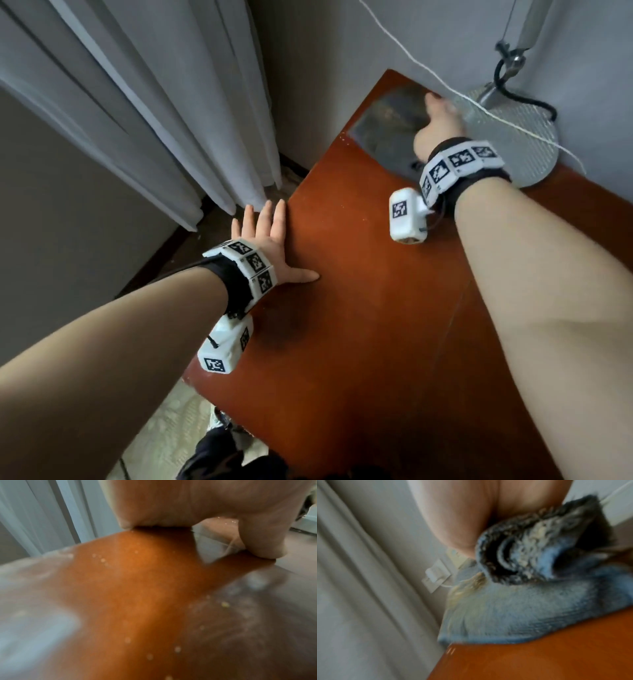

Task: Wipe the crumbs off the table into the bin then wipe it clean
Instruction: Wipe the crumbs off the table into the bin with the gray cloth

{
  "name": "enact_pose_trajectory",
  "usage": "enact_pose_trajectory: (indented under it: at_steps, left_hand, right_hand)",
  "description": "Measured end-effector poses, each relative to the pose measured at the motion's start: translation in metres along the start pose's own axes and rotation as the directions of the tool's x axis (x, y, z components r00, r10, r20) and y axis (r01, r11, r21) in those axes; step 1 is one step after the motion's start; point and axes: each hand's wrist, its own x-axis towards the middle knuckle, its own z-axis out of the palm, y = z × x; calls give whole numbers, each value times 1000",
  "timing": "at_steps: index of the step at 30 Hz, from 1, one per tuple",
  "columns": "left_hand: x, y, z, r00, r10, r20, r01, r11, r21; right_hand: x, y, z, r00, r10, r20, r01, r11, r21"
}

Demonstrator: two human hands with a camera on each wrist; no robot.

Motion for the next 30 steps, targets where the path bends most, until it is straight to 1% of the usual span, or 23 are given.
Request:
enact_pose_trajectory:
  at_steps: [1,3,5,7,8,9,11,12,13,14,15,17,18,19,20,21,22,23,24,26,27,28,30]
  left_hand:
    - [1,-1,1,1000,0,-3,0,1000,-4]
    - [3,-3,2,1000,0,-6,0,1000,-15]
    - [4,-4,3,1000,1,1,-1,1000,-19]
    - [5,-4,2,1000,2,6,-2,1000,-10]
    - [5,-4,1,1000,4,11,-3,1000,-8]
    - [5,-4,1,1000,5,14,-5,1000,-11]
    - [4,-4,1,1000,7,13,-7,1000,-18]
    - [3,-4,1,1000,9,11,-9,1000,-23]
    - [3,-4,0,1000,10,9,-10,1000,-27]
    - [2,-4,0,1000,10,10,-10,1000,-28]
    - [2,-3,0,1000,10,15,-9,1000,-22]
    - [2,-2,-1,1000,1,31,-1,1000,-7]
    - [3,-2,-2,999,-3,41,3,1000,-5]
    - [3,-2,-3,999,-5,47,5,1000,-4]
    - [3,-2,-4,999,-6,52,7,1000,-4]
    - [3,-2,-4,998,-4,55,5,1000,-5]
    - [2,-2,-4,999,-1,54,1,1000,-7]
    - [1,-2,-4,999,3,50,-3,1000,-7]
    - [1,-2,-4,999,7,44,-6,1000,-5]
    - [1,-3,-4,1000,11,27,-11,1000,-10]
    - [1,-3,-3,1000,17,15,-17,1000,-14]
    - [-1,-3,-2,1000,29,3,-28,999,-18]
    - [-5,-8,2,998,57,-29,-57,998,-31]
  right_hand:
    - [16,-1,0,998,50,-34,-51,998,-46]
    - [38,-9,12,998,57,17,-53,985,-162]
    - [45,-20,33,993,20,115,18,947,-321]
    - [38,-32,44,972,-86,219,163,916,-367]
    - [28,-35,48,942,-175,286,275,891,-362]
    - [15,-37,53,889,-270,370,401,849,-343]
    - [-15,-38,63,738,-406,538,609,745,-273]
    - [-29,-36,65,672,-442,595,665,714,-221]
    - [-36,-33,64,633,-468,616,678,720,-150]
    - [-41,-29,56,645,-478,597,633,771,-67]
    - [-39,-23,45,706,-466,533,552,834,-2]
    - [-24,-13,15,888,-373,268,377,925,39]
    - [-16,-6,2,948,-290,129,287,957,36]
    - [-9,-1,-7,977,-207,45,206,978,27]
    - [-6,5,-9,992,-121,30,121,993,2]
    - [-6,7,-5,995,-61,75,65,997,-46]
    - [-10,7,2,985,-28,172,49,992,-120]
    - [-20,5,14,964,-16,266,79,970,-231]
    - [-33,3,26,953,-49,298,148,936,-320]
    - [-61,-4,46,902,-226,367,362,860,-360]
    - [-77,-8,53,859,-293,420,442,839,-318]
    - [-94,-9,59,796,-346,496,520,811,-268]
    - [-124,-13,64,664,-394,635,583,805,-110]
